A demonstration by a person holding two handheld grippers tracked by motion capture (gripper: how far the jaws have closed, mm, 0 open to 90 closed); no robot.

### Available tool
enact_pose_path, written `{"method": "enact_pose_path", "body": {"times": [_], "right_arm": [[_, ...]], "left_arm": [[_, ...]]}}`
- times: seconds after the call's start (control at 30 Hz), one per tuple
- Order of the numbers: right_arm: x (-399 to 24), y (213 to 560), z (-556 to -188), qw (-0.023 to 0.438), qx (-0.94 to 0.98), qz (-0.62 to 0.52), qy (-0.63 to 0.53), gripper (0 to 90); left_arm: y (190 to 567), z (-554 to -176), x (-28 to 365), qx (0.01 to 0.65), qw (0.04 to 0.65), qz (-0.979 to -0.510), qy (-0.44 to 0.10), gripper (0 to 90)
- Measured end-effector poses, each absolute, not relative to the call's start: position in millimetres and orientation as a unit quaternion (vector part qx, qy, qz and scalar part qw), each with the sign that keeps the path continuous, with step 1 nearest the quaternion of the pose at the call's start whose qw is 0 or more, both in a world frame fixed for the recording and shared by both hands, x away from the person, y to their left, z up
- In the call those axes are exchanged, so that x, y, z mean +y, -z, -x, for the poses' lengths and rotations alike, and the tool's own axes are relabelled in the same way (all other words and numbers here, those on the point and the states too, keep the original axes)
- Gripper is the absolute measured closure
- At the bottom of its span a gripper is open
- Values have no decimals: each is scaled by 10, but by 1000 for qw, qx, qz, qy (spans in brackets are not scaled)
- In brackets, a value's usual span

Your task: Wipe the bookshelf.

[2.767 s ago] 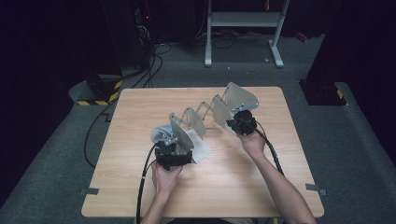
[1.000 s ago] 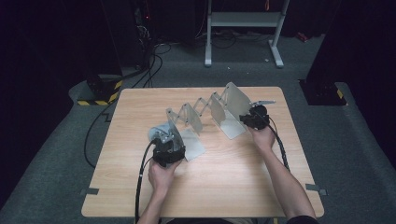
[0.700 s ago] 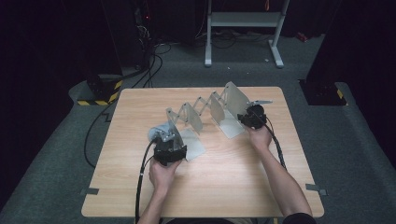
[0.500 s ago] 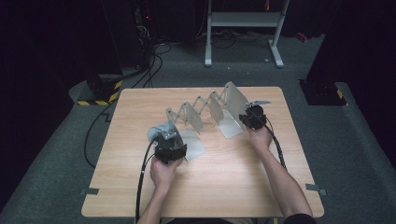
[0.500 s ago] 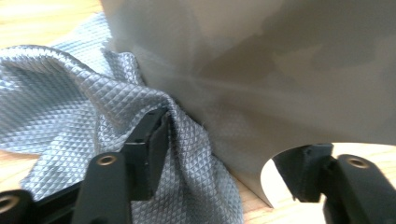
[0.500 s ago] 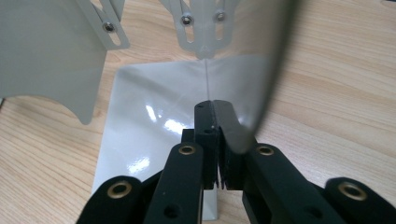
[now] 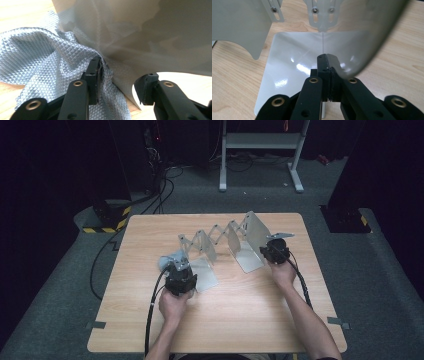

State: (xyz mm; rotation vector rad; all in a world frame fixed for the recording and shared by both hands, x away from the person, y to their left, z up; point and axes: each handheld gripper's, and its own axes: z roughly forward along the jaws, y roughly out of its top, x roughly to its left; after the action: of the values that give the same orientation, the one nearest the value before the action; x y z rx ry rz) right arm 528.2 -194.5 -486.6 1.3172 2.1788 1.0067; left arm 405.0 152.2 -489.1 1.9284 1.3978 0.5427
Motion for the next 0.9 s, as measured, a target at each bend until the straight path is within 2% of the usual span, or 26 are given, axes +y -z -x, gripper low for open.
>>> {"method": "enact_pose_path", "body": {"times": [0.9], "right_arm": [[-2174,4869,-4703,207,784,-464,-357,877]], "left_arm": [[4851,-4193,1654,518,348,-759,-186,688]]}}
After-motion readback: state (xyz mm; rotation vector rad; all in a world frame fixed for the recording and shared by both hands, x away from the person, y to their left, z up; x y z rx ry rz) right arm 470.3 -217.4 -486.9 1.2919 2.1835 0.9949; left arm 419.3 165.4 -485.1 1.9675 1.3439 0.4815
